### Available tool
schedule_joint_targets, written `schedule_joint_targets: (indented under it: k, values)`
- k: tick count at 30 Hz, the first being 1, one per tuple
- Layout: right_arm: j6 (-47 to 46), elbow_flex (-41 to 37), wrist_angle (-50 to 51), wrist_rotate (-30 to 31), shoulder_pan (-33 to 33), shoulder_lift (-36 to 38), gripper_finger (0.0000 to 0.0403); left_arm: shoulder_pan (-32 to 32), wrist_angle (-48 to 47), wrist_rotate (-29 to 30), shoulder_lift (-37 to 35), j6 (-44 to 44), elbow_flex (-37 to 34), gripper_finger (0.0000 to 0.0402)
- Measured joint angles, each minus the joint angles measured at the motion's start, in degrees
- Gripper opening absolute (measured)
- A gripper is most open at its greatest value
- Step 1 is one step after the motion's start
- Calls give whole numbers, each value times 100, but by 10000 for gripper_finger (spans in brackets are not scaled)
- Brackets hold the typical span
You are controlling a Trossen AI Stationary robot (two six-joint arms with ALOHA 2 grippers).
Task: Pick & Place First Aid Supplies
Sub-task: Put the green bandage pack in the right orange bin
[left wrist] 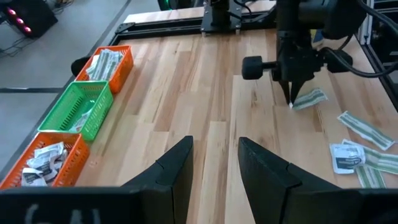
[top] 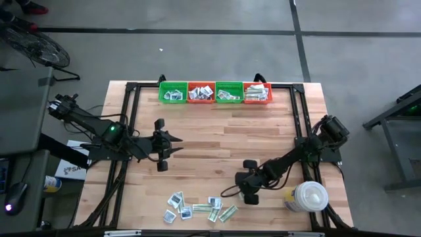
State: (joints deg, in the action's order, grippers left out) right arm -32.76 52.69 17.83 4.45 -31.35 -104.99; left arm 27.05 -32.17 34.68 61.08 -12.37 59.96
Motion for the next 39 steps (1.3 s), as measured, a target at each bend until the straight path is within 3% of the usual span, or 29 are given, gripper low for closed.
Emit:
schedule_joint_targets:
  k: [7, 15, 23, 31, 39]
  values:
    - [-870, -48, -210, 236, -15, 187, 2, -4, 1, 328, 0, 5, 0, 124]
    - [-940, -50, 39, 1193, 162, 933, 1, -2, 74, 343, 105, 5, 0, 124]
    - [-792, -48, 572, 1631, 553, 1643, 0, -3, 141, 300, 363, 3, 0, 124]
    - [-497, -44, 1234, 1731, 1385, 2725, 0, -4, 198, 518, 378, 1, -2, 124]
    - [302, -37, 1368, 1818, 2844, 3681, 0, -4, 246, 762, 369, -14, -2, 124]
